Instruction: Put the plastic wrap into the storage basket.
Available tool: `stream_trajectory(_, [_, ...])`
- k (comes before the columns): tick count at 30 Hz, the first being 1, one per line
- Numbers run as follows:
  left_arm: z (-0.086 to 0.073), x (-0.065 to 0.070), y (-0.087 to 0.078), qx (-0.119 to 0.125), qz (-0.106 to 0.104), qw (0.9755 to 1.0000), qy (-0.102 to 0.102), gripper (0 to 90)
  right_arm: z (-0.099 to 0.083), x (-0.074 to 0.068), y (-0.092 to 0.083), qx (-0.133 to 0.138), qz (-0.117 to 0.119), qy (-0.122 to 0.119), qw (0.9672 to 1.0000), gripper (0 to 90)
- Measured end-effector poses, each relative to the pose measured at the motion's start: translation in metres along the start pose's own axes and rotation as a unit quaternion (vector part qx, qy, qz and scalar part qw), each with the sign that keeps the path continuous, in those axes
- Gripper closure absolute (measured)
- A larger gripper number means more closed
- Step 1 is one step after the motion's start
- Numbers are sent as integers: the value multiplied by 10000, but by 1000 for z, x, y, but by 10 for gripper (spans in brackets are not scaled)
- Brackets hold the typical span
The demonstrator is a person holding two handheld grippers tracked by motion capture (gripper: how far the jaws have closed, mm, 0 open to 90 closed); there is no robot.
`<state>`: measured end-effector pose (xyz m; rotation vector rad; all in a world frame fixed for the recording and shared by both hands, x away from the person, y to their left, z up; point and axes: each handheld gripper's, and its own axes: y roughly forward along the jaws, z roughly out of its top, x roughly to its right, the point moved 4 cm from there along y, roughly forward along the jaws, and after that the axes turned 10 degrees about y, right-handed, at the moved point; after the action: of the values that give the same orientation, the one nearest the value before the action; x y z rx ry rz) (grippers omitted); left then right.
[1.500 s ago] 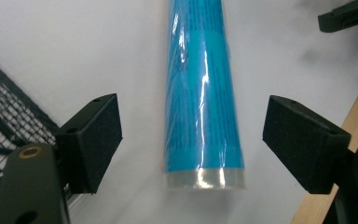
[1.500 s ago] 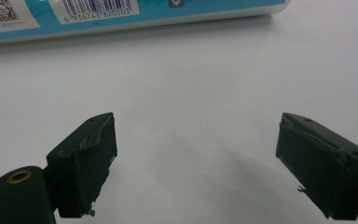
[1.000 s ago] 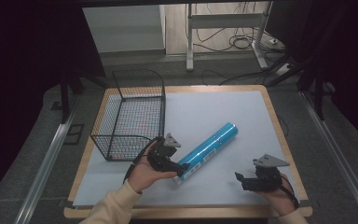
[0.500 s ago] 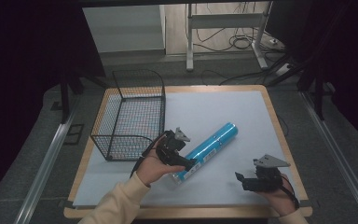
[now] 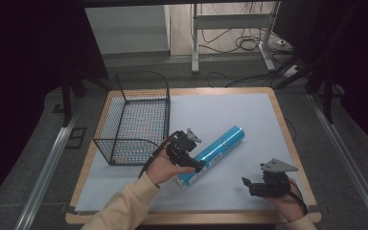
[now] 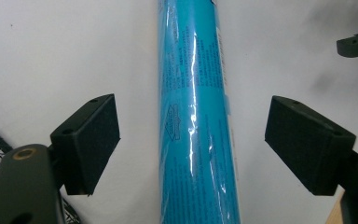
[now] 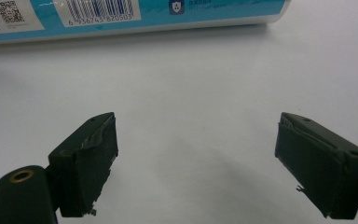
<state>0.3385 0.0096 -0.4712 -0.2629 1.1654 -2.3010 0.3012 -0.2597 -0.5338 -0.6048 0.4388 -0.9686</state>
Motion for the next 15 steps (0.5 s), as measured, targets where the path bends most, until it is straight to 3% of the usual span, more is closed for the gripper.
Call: stream_trajectory(15, [15,0,15,-183,-46,9998,82,170,0,1,0,15,-17,-28,10000,135])
